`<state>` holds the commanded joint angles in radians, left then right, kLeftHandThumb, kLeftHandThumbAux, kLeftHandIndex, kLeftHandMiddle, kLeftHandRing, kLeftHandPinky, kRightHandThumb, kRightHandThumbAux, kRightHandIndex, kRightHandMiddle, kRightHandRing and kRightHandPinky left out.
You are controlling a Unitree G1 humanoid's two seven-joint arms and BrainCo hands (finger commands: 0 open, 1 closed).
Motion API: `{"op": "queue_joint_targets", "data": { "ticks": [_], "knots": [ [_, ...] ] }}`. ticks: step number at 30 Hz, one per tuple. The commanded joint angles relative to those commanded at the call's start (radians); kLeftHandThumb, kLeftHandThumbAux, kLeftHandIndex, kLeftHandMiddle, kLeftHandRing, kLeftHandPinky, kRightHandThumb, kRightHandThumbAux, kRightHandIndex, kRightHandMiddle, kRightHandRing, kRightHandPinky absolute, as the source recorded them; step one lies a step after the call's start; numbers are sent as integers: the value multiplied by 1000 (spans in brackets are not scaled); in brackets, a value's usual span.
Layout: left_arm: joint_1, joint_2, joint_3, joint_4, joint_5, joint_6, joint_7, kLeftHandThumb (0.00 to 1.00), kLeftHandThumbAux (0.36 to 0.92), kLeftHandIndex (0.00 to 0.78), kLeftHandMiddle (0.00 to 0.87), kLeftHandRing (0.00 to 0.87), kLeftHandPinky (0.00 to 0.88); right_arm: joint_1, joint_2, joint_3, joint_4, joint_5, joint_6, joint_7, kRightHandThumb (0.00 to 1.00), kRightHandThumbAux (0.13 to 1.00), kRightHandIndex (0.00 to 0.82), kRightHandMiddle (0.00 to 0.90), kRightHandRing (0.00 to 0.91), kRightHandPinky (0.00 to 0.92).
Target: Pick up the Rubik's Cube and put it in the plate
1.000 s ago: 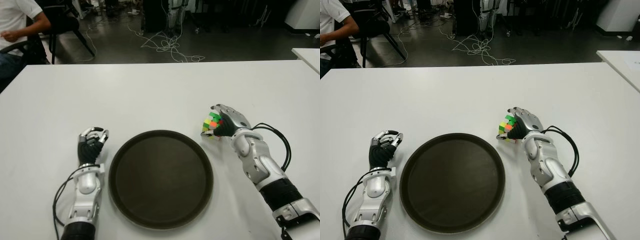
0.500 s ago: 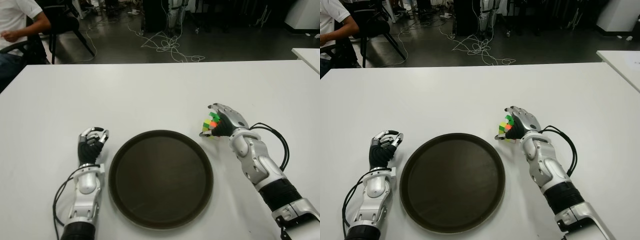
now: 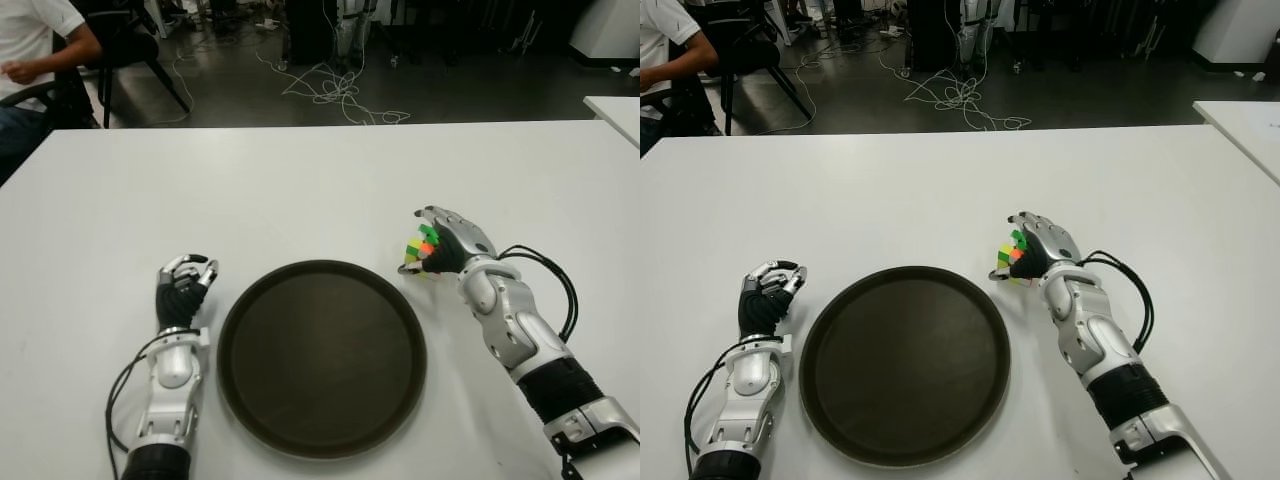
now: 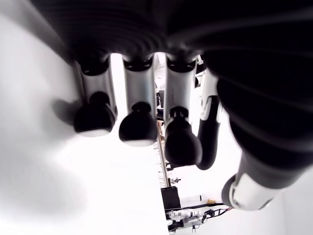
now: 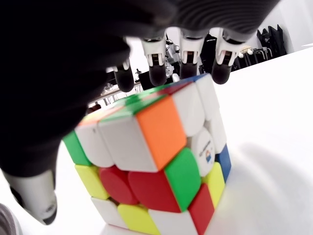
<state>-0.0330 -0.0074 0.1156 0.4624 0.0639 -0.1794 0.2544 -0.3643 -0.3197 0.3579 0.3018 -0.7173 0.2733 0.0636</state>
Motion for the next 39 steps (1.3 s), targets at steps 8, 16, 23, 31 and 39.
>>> {"op": "queue_joint_targets", "data": {
  "ticks": [8,16,23,31,39],
  "knots": [
    [1,-3,5,-8,3,13,3,714,700,445,822,829,819,5,5,-1,-16,1,15,3,0,652,0,0,0,0],
    [6,-4,2,-26,9,29,4,716,699,445,824,830,821,-4,2,1,19,7,11,3,0,653,0,0,0,0],
    [10,-4,0,-33,12,31,2,716,699,445,821,826,812,-19,4,4,66,9,2,-5,0,655,0,0,0,0],
    [12,1,-4,-35,15,33,-1,716,698,445,825,832,822,-45,5,9,130,6,-11,-23,0,657,0,0,0,0],
    [12,-1,-4,-38,14,37,0,716,699,445,825,831,821,-81,14,4,222,26,-30,-27,0,655,0,0,0,0]
  ]
}}
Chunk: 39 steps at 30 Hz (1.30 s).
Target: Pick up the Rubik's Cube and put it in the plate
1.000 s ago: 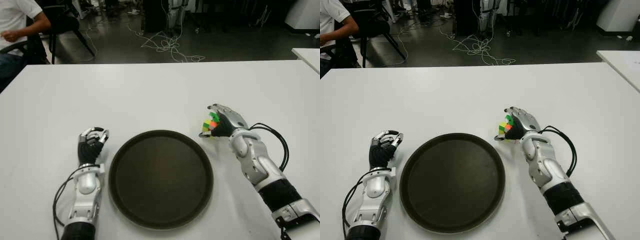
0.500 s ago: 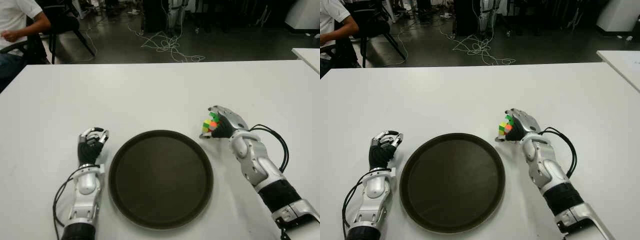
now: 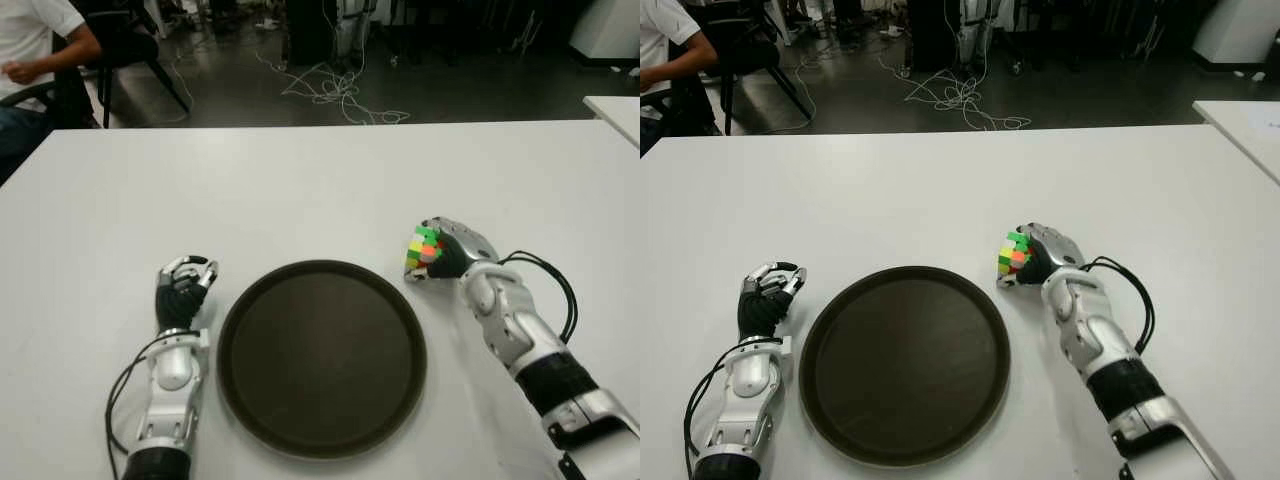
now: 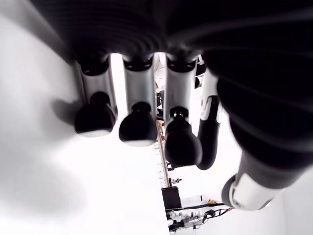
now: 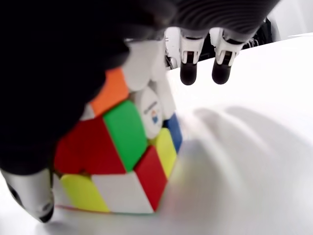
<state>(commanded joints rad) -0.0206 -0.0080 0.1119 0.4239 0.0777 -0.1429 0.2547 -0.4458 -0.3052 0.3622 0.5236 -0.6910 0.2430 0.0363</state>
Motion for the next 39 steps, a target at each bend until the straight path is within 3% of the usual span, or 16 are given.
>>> {"op": "queue_joint_targets", "data": {
  "ticks": [19,33,37,39],
  "knots": [
    [-1,3,3,8,0,-12,0,716,699,445,827,833,826,-39,6,22,94,12,-3,30,0,661,0,0,0,0],
    [3,0,4,4,-5,-21,-2,716,699,445,824,829,821,-60,21,14,178,28,-47,-40,0,664,0,0,0,1],
    [4,1,4,-1,-1,-14,1,715,699,445,823,830,825,-61,30,-3,189,43,-68,-96,0,699,0,0,6,56],
    [4,1,3,-2,1,-11,3,715,699,445,824,833,828,-60,35,-14,192,55,-77,-121,0,735,32,35,72,174]
  ]
}}
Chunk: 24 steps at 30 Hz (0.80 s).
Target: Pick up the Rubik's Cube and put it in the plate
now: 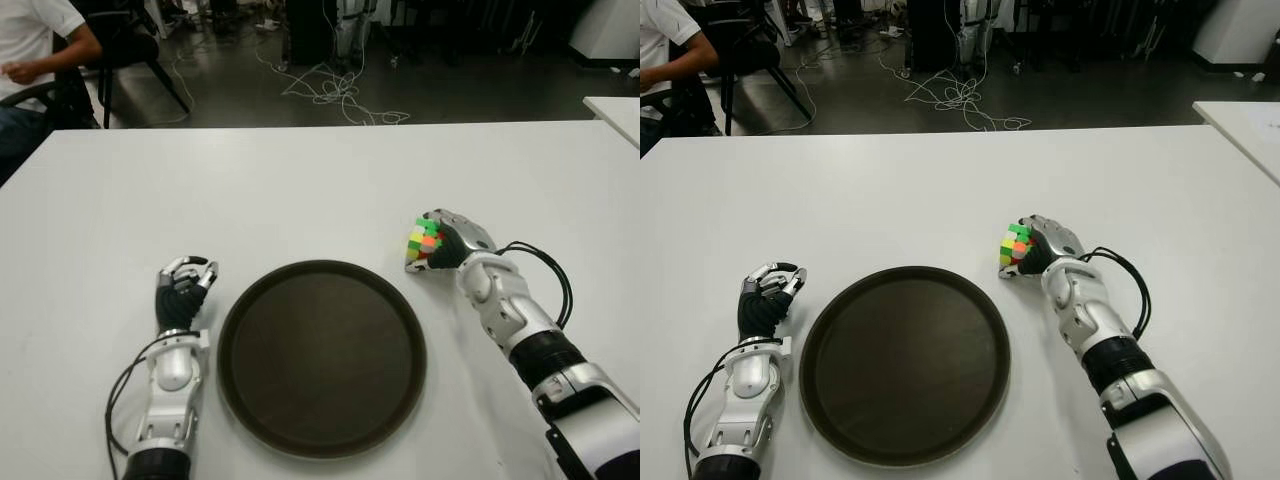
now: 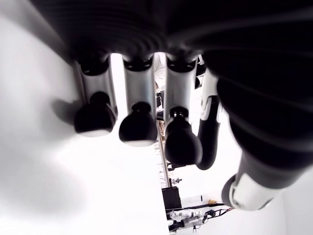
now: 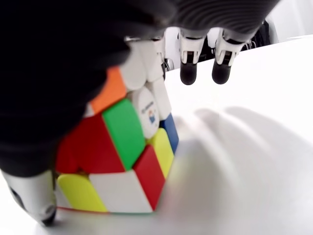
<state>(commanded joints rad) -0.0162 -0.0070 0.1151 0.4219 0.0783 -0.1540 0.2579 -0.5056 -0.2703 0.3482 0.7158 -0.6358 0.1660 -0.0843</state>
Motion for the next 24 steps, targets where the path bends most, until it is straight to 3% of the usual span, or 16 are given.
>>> {"op": "queue_joint_targets", "data": {
  "ticks": [4,6,9,10,11,13,18,24],
  "knots": [
    [-2,0,0,0,0,5,1,715,699,445,825,834,823,5,10,-22,0,26,-10,-43,0,783,137,147,199,326],
    [-2,-1,0,-1,1,6,3,715,699,445,825,832,822,11,17,-32,-9,35,-11,-74,30,800,235,230,278,393],
    [-3,-2,1,-1,1,5,5,715,699,445,825,831,820,18,23,-40,-20,42,-10,-103,115,800,387,394,418,495],
    [-2,-2,0,-2,4,5,8,715,699,445,825,831,820,19,29,-50,-21,50,-13,-120,123,800,401,410,432,504],
    [-1,-3,-1,-3,6,5,10,715,699,445,826,832,823,21,34,-57,-21,56,-15,-133,156,811,463,508,527,573],
    [-2,-3,-1,-3,8,5,13,715,699,445,827,832,825,21,40,-64,-19,64,-18,-148,196,821,527,611,627,645],
    [-5,-2,-3,2,13,0,18,715,699,445,828,832,823,30,54,-87,-41,92,-22,-178,238,838,601,722,733,730],
    [0,-1,-6,-6,12,2,14,715,699,445,827,831,823,42,68,-111,-70,117,-25,-212,267,847,653,776,783,773]
  ]
}}
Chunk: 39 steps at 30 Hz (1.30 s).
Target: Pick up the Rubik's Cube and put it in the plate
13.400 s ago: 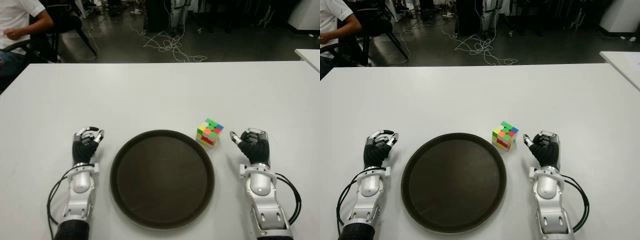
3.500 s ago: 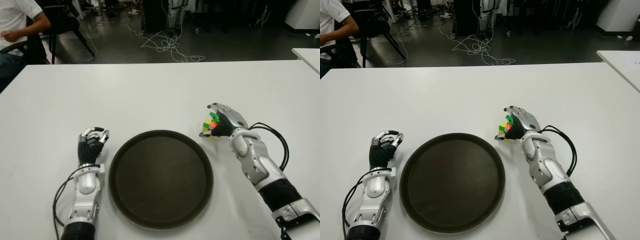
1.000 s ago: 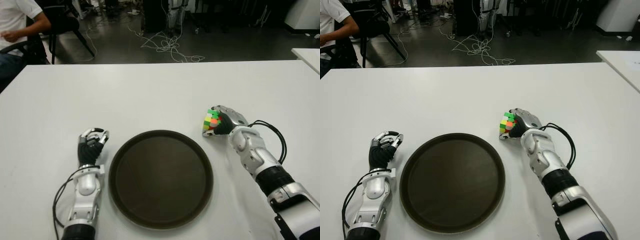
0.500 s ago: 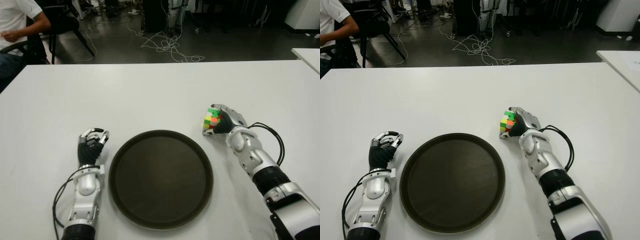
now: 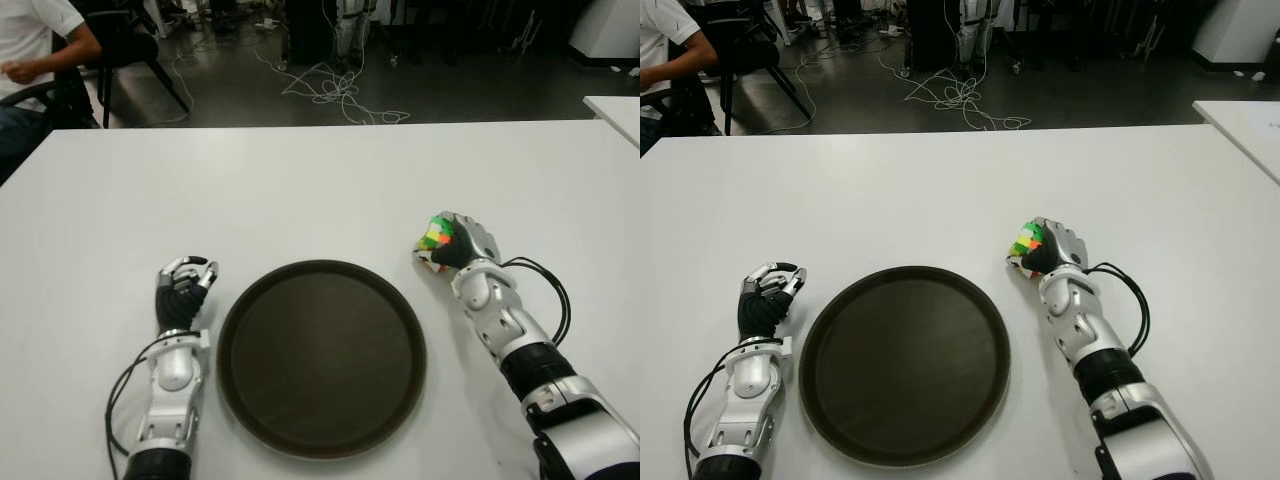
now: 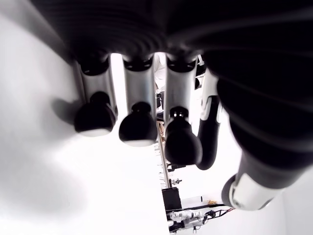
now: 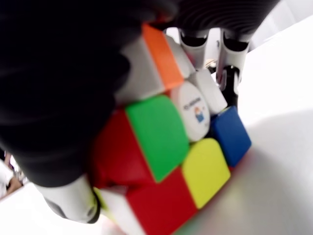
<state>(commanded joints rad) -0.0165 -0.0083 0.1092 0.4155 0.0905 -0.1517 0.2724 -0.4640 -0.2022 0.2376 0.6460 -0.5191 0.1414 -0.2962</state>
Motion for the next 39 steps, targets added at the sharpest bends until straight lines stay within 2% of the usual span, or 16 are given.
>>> {"op": "queue_joint_targets", "data": {
  "ticks": [12,30,33,36,39],
  "knots": [
    [4,-3,2,-13,-11,12,-8,717,699,445,826,829,816,18,6,-22,-53,23,1,-7,274,845,681,797,805,799],
    [1,-7,7,-3,-7,-1,7,716,699,445,832,838,832,39,3,-38,-115,37,29,31,275,850,658,787,795,788],
    [0,-5,7,2,-9,-4,2,716,699,445,829,834,824,43,6,-52,-118,51,-1,17,284,852,673,794,800,795],
    [0,-5,9,1,-15,0,-5,715,700,445,825,828,817,65,5,-69,-154,67,-51,-8,283,847,689,802,809,805],
    [0,-3,8,-3,-16,7,-10,715,700,445,822,823,813,120,5,-82,-275,77,-76,-5,288,839,694,808,818,813]
  ]
}}
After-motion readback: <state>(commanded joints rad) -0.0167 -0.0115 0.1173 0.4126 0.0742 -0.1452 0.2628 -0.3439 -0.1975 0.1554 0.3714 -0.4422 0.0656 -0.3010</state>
